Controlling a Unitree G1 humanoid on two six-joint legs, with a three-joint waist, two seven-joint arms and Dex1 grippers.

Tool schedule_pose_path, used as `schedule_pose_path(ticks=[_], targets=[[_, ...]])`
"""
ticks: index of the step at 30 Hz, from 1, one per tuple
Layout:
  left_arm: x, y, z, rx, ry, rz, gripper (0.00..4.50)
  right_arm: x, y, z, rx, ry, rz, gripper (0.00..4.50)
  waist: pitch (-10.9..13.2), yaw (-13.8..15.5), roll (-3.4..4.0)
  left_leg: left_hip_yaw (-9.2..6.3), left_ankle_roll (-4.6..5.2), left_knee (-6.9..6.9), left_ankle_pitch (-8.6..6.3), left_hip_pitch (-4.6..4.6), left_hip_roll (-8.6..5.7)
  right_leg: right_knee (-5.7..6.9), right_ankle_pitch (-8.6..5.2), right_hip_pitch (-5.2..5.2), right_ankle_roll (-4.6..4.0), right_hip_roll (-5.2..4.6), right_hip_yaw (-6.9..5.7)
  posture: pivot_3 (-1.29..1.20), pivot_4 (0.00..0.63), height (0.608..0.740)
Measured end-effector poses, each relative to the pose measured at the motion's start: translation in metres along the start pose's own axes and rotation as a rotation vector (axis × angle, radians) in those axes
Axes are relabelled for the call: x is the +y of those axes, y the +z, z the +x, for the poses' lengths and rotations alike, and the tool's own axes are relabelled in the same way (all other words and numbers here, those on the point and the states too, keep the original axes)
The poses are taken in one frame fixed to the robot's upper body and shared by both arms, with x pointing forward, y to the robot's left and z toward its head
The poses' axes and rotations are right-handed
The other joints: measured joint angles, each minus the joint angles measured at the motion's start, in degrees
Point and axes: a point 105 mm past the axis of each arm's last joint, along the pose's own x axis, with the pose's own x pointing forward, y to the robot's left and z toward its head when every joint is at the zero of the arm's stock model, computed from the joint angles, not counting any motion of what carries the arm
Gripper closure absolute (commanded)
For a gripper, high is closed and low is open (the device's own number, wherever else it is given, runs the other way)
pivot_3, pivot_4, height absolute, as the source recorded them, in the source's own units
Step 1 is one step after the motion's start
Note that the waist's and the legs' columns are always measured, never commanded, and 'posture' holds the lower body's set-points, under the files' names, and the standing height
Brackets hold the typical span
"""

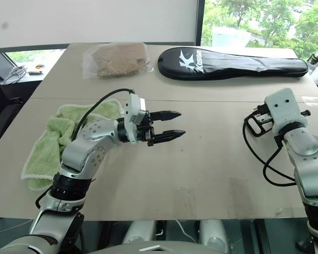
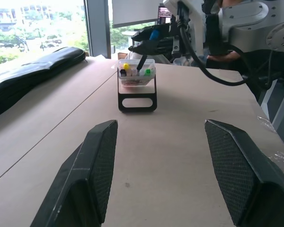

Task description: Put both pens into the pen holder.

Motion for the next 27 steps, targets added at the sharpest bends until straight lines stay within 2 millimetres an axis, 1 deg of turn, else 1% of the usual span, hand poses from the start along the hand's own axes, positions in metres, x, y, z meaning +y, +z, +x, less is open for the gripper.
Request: schedule_pose_path(ticks=[1,2,4,9,10,12,14,15,16,17,18,20,21,22,24,26,27], targets=[[0.000,-0.003,-0.002,0.007,0.014,-0.006,1.48,0.000,-0.002,0.001,0.011,-0.001,-0.010,1.21,0.0,0.0,0.00,0.00,0.00,-0.01,0.00,0.00,0.00,0.00,0.00,0.00,0.00,0.00,0.00,0.00,0.150,0.740],[0.001,-0.005,-0.003,0.017,0.024,-0.009,1.48,0.001,-0.002,0.001,0.011,0.003,-0.016,0.87,0.0,0.0,0.00,0.00,0.00,-0.02,0.00,0.00,0.01,0.00,0.00,-0.01,0.00,0.01,0.00,0.00,0.150,0.740],[0.002,-0.008,-0.005,0.025,0.044,-0.010,1.48,0.002,-0.001,0.001,0.007,0.012,-0.019,0.03,0.0,0.0,0.00,0.01,0.00,-0.02,0.00,0.00,0.01,0.00,0.00,-0.01,0.00,0.01,0.00,0.00,0.150,0.740],[0.006,-0.015,-0.008,0.036,0.113,-0.004,1.48,0.005,0.001,-0.004,-0.018,0.051,-0.012,0.03,0.0,0.1,0.00,0.01,0.00,-0.02,0.00,-0.01,0.01,0.00,0.00,0.00,0.01,-0.01,0.00,0.00,0.150,0.740],[0.007,-0.015,-0.008,0.037,0.129,0.002,1.48,0.005,0.004,-0.006,-0.037,0.064,0.008,0.03,0.0,0.1,0.00,0.01,0.00,-0.01,0.00,-0.01,0.01,-0.01,-0.01,0.00,0.01,-0.01,0.00,0.00,0.150,0.740],[0.008,-0.013,-0.011,0.029,0.159,0.012,1.48,0.008,0.017,-0.013,-0.110,0.102,0.094,0.03,0.0,0.1,0.00,0.00,0.00,-0.01,0.00,0.00,0.02,0.00,0.00,-0.01,0.02,0.00,0.00,0.00,0.150,0.740],[0.007,-0.011,-0.013,0.026,0.184,0.030,1.48,0.009,0.032,-0.024,-0.188,0.152,0.140,0.03,0.0,0.1,0.01,-0.03,0.00,-0.02,0.00,0.02,0.03,0.00,0.00,0.00,0.02,0.00,0.00,0.00,0.150,0.740],[0.007,-0.011,-0.014,0.028,0.190,0.030,1.48,0.009,0.034,-0.027,-0.200,0.162,0.144,0.03,0.0,0.0,0.01,-0.04,0.00,-0.02,0.00,0.01,0.04,0.00,0.00,0.00,0.02,0.00,0.00,0.00,0.150,0.740],[0.007,-0.014,-0.016,0.041,0.219,0.018,1.48,0.013,0.038,-0.038,-0.231,0.216,0.189,0.03,0.0,0.1,0.00,-0.06,-0.01,-0.03,0.00,0.01,0.05,0.00,0.00,0.01,0.01,0.00,-0.02,0.00,0.150,0.740],[0.008,-0.016,-0.020,0.054,0.240,0.009,1.48,0.018,0.039,-0.044,-0.242,0.251,0.208,0.03,0.0,0.1,0.00,-0.11,-0.01,-0.04,-0.01,0.02,0.07,0.00,0.00,0.01,0.01,0.00,-0.04,0.00,0.150,0.740],[0.008,-0.021,-0.028,0.075,0.280,-0.012,1.48,0.027,0.036,-0.054,-0.238,0.320,0.232,0.03,0.0,0.0,0.01,-0.16,-0.01,-0.09,-0.01,0.02,0.09,0.00,0.00,0.00,0.01,0.00,-0.04,0.00,0.150,0.740],[0.007,-0.028,-0.042,0.109,0.333,-0.042,1.48,0.041,0.025,-0.070,-0.205,0.410,0.267,0.03,0.0,0.0,0.01,-0.31,-0.01,-0.10,-0.01,0.02,0.12,0.00,-0.01,0.00,0.01,-0.01,-0.04,0.00,0.150,0.740],[0.003,-0.034,-0.053,0.140,0.366,-0.059,1.48,0.049,0.014,-0.083,-0.174,0.464,0.303,0.03,0.0,0.1,0.01,-0.36,-0.02,-0.11,-0.01,0.02,0.16,-0.01,-0.02,0.01,0.00,-0.03,-0.05,0.00,0.150,0.740],[0.001,-0.038,-0.060,0.155,0.385,-0.072,1.48,0.054,0.005,-0.089,-0.144,0.492,0.320,0.03,0.0,0.0,0.01,-0.34,-0.02,-0.11,-0.01,0.03,0.19,-0.01,-0.02,0.00,0.01,-0.05,-0.04,0.00,0.150,0.740],[-0.008,-0.044,-0.074,0.179,0.425,-0.113,1.48,0.061,-0.013,-0.104,-0.084,0.542,0.336,0.03,0.0,0.1,0.02,-0.30,-0.02,-0.09,-0.01,0.08,0.18,-0.01,-0.03,0.02,0.03,-0.14,-0.03,0.00,0.150,0.740],[-0.013,-0.048,-0.083,0.194,0.457,-0.139,1.48,0.062,-0.021,-0.112,-0.063,0.561,0.340,0.03,0.0,0.0,0.03,-0.28,-0.02,-0.01,-0.01,0.10,0.18,0.00,-0.03,0.01,0.05,-0.20,-0.02,0.00,0.150,0.740],[-0.019,-0.052,-0.091,0.206,0.476,-0.164,1.48,0.062,-0.025,-0.117,-0.057,0.562,0.342,0.03,0.0,0.0,0.03,-0.27,-0.03,0.00,-0.02,0.13,0.19,0.00,-0.04,0.01,0.05,-0.24,-0.03,0.00,0.150,0.740]])
